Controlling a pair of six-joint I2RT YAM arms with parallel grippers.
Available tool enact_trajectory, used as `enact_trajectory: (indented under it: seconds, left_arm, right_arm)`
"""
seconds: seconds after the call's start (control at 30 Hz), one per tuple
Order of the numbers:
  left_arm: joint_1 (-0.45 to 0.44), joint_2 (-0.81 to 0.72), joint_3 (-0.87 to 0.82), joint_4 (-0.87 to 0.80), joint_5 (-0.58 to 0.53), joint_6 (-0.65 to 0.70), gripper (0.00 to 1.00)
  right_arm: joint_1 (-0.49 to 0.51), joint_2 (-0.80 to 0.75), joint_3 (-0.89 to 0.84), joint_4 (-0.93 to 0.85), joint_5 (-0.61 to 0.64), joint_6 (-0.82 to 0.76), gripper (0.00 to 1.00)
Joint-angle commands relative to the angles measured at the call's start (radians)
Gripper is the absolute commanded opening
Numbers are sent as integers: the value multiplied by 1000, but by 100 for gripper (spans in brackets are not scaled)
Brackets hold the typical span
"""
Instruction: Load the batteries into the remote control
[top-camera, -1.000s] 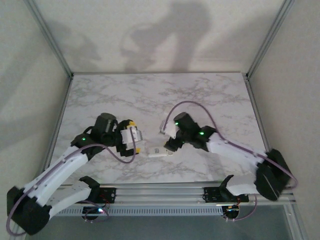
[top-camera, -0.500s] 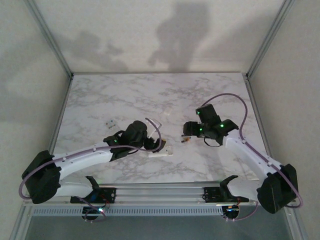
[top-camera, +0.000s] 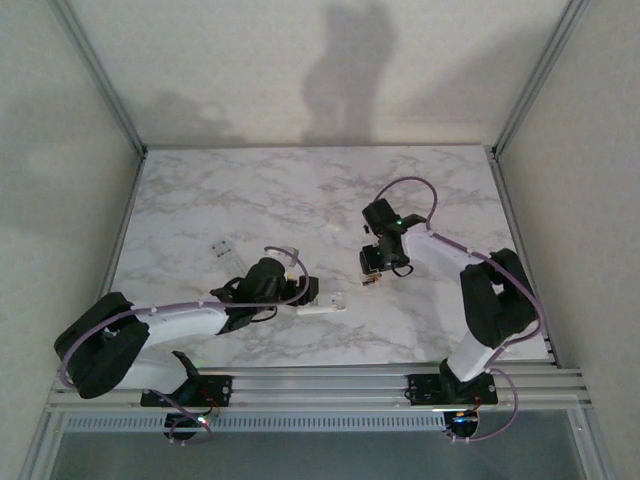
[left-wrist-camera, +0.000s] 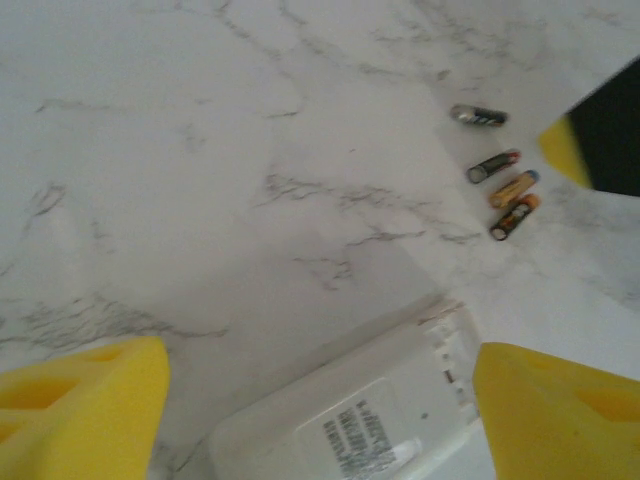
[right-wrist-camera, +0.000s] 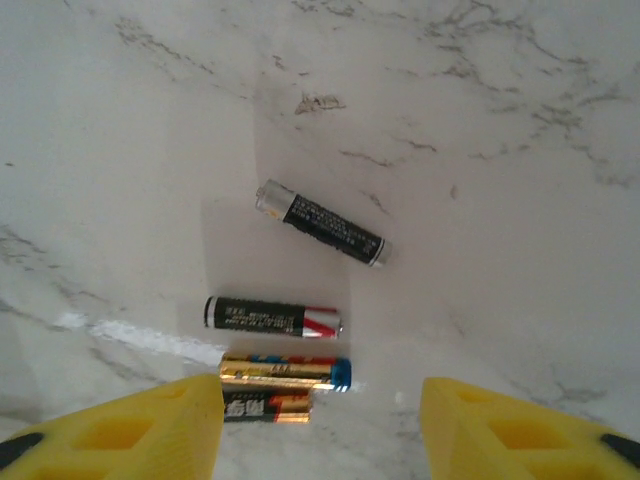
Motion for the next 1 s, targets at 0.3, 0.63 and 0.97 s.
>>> enact_trajectory:
  seconds: [0.3, 0.63, 0.97]
  left_arm:
    - [25, -14, -31, 61, 97, -6, 76]
    - [14, -123, -86, -12, 43, -181, 76]
    - [13, -171, -96, -99, -9, -177, 82]
  right_arm:
    - [0, 166, 172, -64, 33, -219, 52]
    - [-1, 237, 229, -81, -10, -231, 49]
    - [-1, 68, 183, -56, 42, 542, 54]
